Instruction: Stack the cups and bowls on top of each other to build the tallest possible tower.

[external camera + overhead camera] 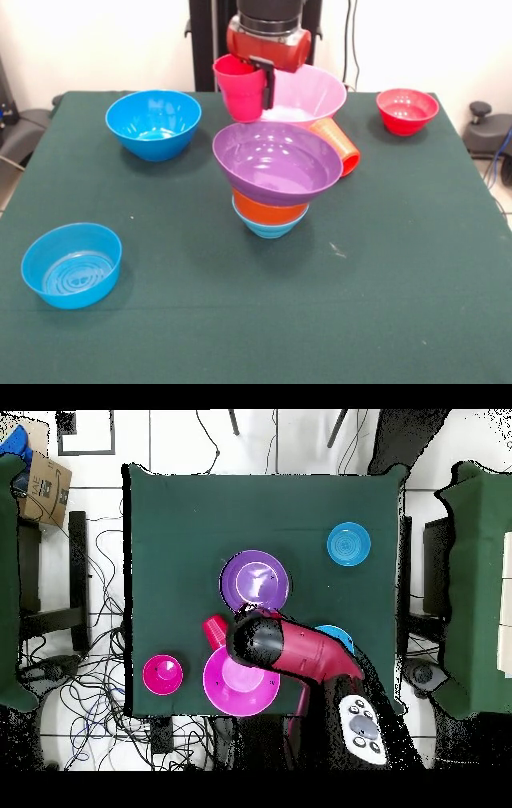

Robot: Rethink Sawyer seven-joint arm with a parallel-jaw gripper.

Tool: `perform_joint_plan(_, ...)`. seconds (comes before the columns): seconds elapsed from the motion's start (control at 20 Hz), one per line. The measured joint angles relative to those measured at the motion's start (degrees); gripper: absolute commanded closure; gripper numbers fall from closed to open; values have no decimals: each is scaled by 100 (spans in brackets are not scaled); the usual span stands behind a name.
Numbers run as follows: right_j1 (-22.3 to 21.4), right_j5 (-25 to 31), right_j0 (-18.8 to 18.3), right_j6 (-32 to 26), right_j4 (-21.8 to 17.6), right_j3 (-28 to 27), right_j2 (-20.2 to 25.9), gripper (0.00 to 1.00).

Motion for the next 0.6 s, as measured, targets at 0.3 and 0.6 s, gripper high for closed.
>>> perform_joint_plan(0.3, 235, -24, 264, 74, 210, -62, -87, 100)
perform_joint_plan(0.6, 463, -149, 308, 129, 268, -126, -110, 100)
